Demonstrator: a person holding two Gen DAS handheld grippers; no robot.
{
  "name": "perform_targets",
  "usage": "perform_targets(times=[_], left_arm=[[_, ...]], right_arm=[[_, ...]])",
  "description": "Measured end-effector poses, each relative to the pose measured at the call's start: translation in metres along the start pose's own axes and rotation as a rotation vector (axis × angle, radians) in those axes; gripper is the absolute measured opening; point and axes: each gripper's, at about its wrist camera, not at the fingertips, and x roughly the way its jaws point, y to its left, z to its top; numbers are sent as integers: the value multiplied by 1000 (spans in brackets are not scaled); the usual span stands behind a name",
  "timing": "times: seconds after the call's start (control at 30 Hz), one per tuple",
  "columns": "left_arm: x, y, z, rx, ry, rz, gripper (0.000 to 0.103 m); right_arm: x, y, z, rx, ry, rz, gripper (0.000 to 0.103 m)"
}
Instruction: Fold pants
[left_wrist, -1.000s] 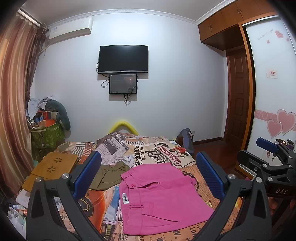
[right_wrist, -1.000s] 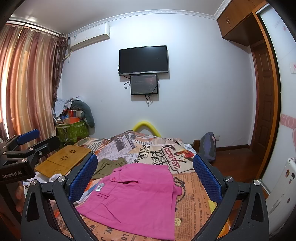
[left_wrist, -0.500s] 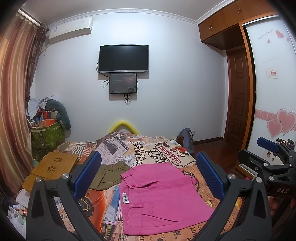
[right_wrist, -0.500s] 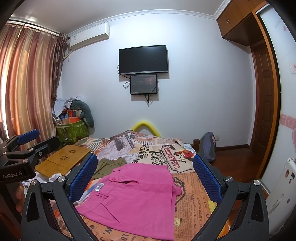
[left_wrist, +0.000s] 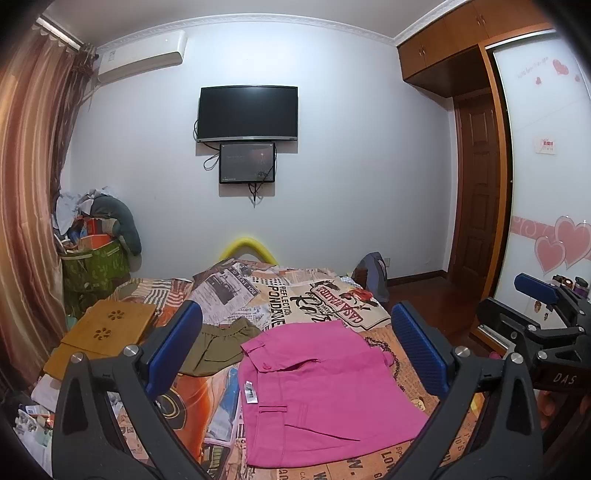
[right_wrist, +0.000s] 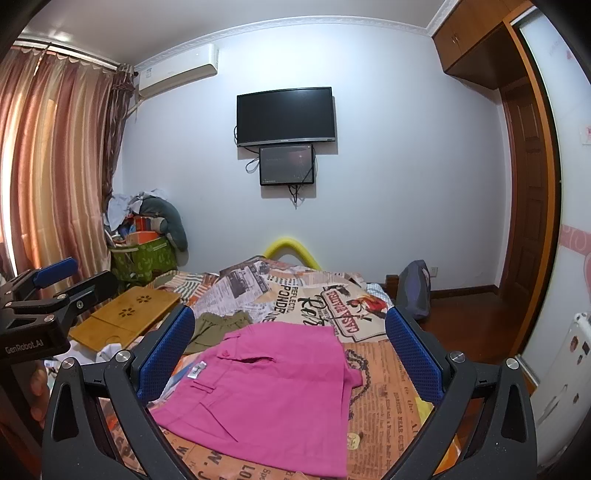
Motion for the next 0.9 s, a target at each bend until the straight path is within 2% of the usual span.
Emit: perform_targets(times=[0.33, 0.43, 0.5, 0.6, 0.73, 0.87, 0.9], left_arm=[[20, 0, -4, 9, 34, -5, 103], [38, 4, -8, 11, 61, -4, 103], [53, 5, -13, 21, 87, 1, 103], [84, 11, -28, 23, 156, 23, 103], [127, 25, -54, 5, 272, 24, 103], [168, 45, -77, -29, 368, 16, 103], [175, 49, -80, -37, 383, 16, 100]], right_arm=[[14, -9, -6, 7, 23, -25, 103], [25, -18, -13, 6, 47, -52, 103], [40, -29, -21, 16, 94, -81, 103], [56, -47, -37, 57, 154, -108, 103], [78, -72, -57, 118, 244, -99, 103], [95, -84, -65, 94, 289, -134, 102], [104, -87, -66, 67, 300, -146, 100]])
